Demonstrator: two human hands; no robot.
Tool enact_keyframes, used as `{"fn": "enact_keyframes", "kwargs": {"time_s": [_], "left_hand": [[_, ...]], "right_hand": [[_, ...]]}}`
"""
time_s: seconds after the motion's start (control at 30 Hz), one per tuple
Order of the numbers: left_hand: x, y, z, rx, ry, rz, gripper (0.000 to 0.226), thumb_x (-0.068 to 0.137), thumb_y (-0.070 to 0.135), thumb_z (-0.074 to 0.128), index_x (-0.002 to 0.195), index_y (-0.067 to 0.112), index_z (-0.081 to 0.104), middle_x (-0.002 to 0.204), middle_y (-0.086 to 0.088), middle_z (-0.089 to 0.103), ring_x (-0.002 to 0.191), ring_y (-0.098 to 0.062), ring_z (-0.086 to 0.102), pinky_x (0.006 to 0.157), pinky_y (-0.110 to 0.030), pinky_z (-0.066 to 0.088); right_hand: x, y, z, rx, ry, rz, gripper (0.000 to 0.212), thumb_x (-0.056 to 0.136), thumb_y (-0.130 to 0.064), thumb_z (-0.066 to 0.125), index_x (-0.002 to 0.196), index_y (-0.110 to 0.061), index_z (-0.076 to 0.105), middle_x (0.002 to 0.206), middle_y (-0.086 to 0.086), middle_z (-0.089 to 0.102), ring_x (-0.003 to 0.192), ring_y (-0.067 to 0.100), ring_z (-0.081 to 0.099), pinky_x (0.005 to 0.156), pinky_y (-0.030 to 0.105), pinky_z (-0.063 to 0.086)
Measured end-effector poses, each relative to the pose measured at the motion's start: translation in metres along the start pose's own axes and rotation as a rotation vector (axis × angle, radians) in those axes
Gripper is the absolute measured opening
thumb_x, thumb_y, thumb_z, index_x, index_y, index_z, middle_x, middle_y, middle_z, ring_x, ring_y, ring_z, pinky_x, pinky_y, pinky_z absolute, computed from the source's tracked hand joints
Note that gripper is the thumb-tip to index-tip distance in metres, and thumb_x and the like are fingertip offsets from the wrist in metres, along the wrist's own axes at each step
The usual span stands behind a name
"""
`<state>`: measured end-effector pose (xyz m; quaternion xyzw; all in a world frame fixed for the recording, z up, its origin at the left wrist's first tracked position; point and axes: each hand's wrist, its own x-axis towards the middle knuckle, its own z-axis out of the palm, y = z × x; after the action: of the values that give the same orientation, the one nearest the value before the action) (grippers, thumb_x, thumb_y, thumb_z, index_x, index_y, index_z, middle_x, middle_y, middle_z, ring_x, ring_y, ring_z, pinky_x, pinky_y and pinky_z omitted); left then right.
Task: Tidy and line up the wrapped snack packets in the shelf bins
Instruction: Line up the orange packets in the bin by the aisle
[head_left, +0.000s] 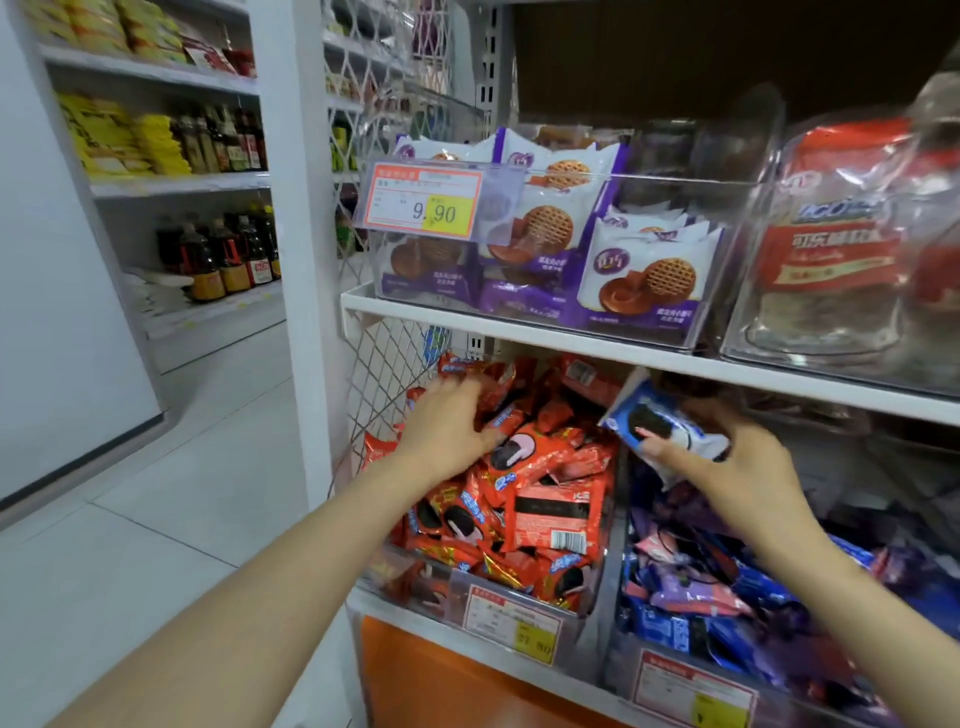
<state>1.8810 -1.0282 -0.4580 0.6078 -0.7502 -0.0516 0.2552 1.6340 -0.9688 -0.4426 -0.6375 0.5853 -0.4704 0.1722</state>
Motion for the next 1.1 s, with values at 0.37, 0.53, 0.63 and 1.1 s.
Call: {"fn": "enact_keyframes", "kwargs": {"time_s": [0.37,0.53,0.63,1.1], "left_hand": [[0.053,-0.013,0.005,0.088,-0.236,0.132,0.057,0.080,0.018,0.067,0.134,0.022,0.047,0.136,-0.009,0.048,0.124,-0.029,0.046,0.097,-0.026,0.039],[0.046,-0.030,-0.020,-0.068,-0.004,-0.017,0.064,0.072,0.012,0.078,0.129,0.010,0.051,0.128,-0.013,0.053,0.115,-0.028,0.051,0.085,-0.020,0.037],[0.042,-0.043,-0.020,-0.051,-0.022,-0.079,0.065,0.072,0.031,0.077,0.130,0.019,0.051,0.127,-0.011,0.054,0.115,-0.029,0.051,0.093,-0.027,0.042],[0.047,-0.010,-0.003,0.267,-0.146,0.226,0.063,0.086,0.035,0.062,0.142,0.028,0.035,0.150,0.000,0.029,0.137,-0.021,0.023,0.110,-0.030,0.017]], "right_hand": [[-0.006,0.005,0.005,-0.032,0.013,-0.023,0.026,0.078,-0.026,0.074,0.097,-0.025,0.057,0.085,-0.010,0.058,0.073,-0.007,0.051,0.062,0.001,0.039],[0.000,0.004,0.007,-0.099,-0.002,-0.019,0.037,0.080,-0.031,0.072,0.113,-0.020,0.060,0.089,-0.006,0.056,0.082,0.012,0.051,0.061,0.020,0.036],[0.002,0.008,0.007,-0.115,-0.001,-0.001,0.042,0.078,-0.034,0.073,0.116,-0.019,0.061,0.089,0.000,0.061,0.080,0.017,0.054,0.058,0.012,0.037],[-0.003,0.010,0.009,-0.077,-0.008,0.011,0.029,0.077,-0.030,0.075,0.100,-0.028,0.058,0.084,-0.017,0.061,0.079,-0.002,0.056,0.060,0.008,0.040]]}}
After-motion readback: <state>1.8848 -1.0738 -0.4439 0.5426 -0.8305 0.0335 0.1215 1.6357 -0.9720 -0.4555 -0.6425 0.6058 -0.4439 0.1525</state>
